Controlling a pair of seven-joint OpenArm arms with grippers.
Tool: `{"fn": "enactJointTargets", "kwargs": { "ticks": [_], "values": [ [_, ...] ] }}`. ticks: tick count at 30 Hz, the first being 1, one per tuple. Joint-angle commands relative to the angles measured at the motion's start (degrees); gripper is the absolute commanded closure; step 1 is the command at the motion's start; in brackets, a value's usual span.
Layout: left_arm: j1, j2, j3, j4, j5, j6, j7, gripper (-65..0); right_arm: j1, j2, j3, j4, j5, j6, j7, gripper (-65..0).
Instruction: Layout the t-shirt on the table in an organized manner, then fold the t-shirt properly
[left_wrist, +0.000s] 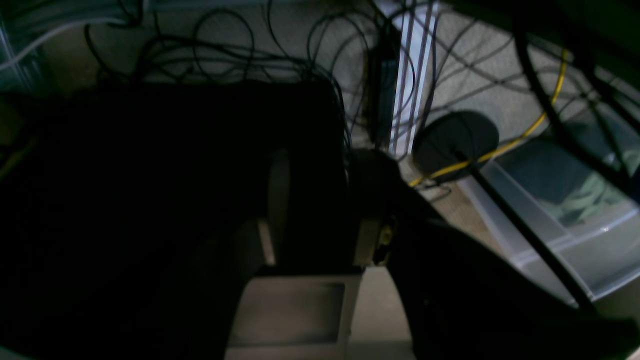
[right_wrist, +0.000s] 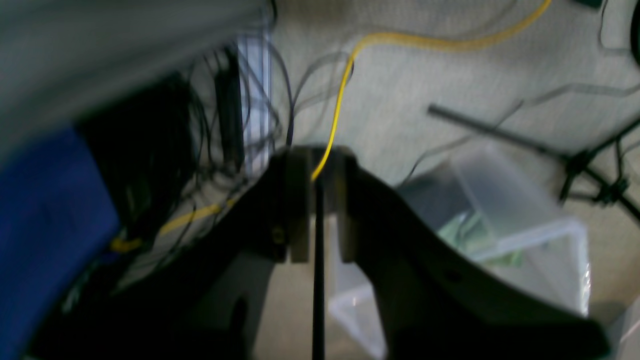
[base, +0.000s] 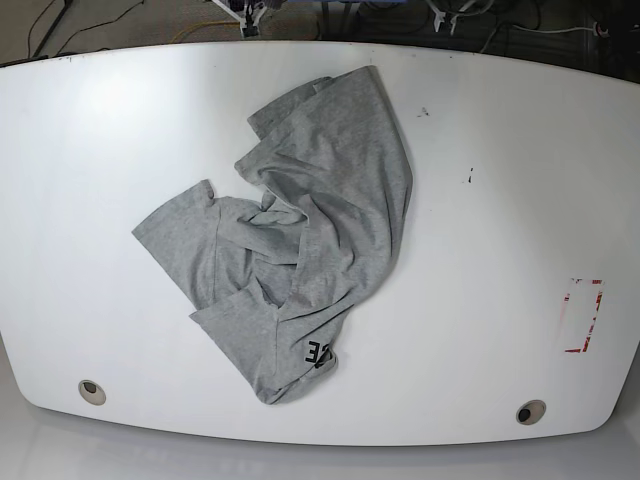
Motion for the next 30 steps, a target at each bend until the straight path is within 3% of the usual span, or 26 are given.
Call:
{"fn": "enactJointTargets", "kwargs": {
  "ticks": [1, 19, 30],
  "values": [
    [0.5, -0.1, 0.1, 0.0, 0.3, 0.0, 0.0, -18.2, -0.5, 0.1, 0.0, 0.1, -0.2, -0.1, 0.1, -8.1],
    [0.5, -0.1, 0.1, 0.1, 0.1, 0.0, -0.7, -18.2, -0.9, 0.1, 0.1, 0.5, 0.0, -0.2, 0.5, -7.8],
    [3.0, -0.1, 0.1, 0.1, 0.1, -0.2, -10.7, -18.2, -7.9, -0.5, 0.4, 9.2, 0.2, -0.5, 3.3, -7.8]
  ]
}}
